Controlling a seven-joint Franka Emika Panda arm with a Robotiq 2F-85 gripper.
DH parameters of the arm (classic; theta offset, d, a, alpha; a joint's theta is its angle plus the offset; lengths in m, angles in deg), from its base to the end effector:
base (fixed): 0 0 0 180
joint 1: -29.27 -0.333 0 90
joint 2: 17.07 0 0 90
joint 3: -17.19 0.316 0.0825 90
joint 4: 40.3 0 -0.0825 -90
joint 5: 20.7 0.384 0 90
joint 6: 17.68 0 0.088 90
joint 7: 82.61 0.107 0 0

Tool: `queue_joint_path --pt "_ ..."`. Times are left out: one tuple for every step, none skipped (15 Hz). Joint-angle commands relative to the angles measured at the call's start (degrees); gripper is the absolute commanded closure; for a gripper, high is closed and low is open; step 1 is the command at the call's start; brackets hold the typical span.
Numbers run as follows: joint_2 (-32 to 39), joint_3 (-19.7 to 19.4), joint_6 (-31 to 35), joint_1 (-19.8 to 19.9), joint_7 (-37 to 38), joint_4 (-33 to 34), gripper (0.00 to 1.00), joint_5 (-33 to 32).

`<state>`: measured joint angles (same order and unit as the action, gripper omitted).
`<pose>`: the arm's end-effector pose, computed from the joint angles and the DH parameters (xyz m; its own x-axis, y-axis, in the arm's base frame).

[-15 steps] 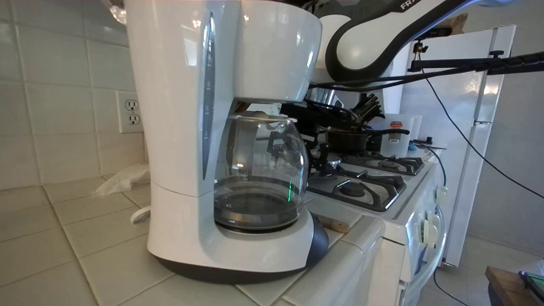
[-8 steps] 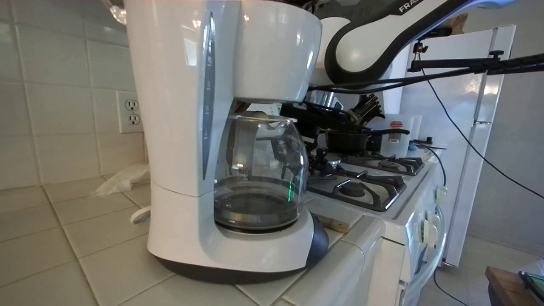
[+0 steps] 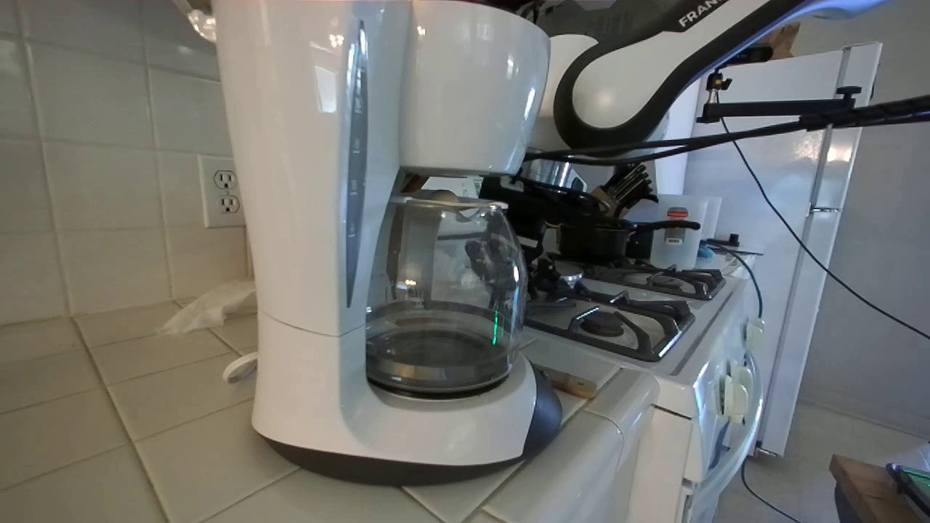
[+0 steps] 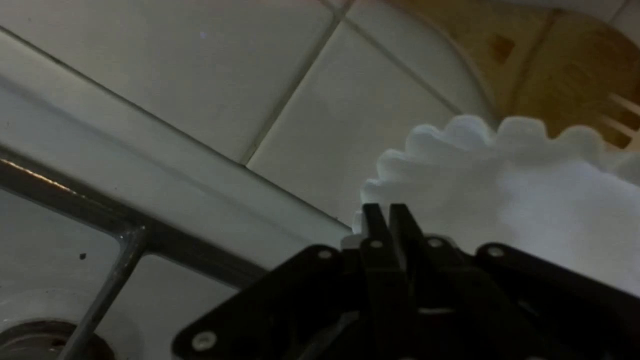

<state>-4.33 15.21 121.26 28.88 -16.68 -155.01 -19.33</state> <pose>0.6125 -0.0161 0.3678 0.3615 -0.9297 0.0709 -0.9108 -0.3683 -0.1866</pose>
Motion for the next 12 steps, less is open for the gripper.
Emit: queue_joint_path --pt "0.59 -0.78 1.06 -0.83 0.46 0.19 1.0 0.16" --pt "0.63 -0.81 1.05 -0.84 0.51 0.2 0.96 0.12" --pt "0.68 -0.83 0.97 -0.86 0.57 0.22 0.95 0.08" --pt "0.71 -0.88 0.95 -0.92 0.75 0.22 0.95 -0.06" --pt "0.73 -0.9 0.9 -0.94 0.86 0.26 0.94 -0.09" --pt "0.72 -0.92 0.82 -0.97 1.05 0.33 0.94 -0.08" --pt "0.68 -0.9 0.84 -0.96 1.01 0.4 0.95 0.04" --pt "0.64 -0.76 0.82 -0.93 0.8 0.55 0.95 0.42" --pt "0.69 -0.65 0.9 -0.95 0.68 0.78 0.97 0.62" --pt "0.84 -0.58 1.09 -1.02 0.66 1.04 0.97 0.71" --pt "1.17 -0.56 1.39 -1.14 0.77 1.31 0.97 0.64" --pt "1.48 -0.46 1.89 -1.18 0.55 1.48 0.97 0.89"
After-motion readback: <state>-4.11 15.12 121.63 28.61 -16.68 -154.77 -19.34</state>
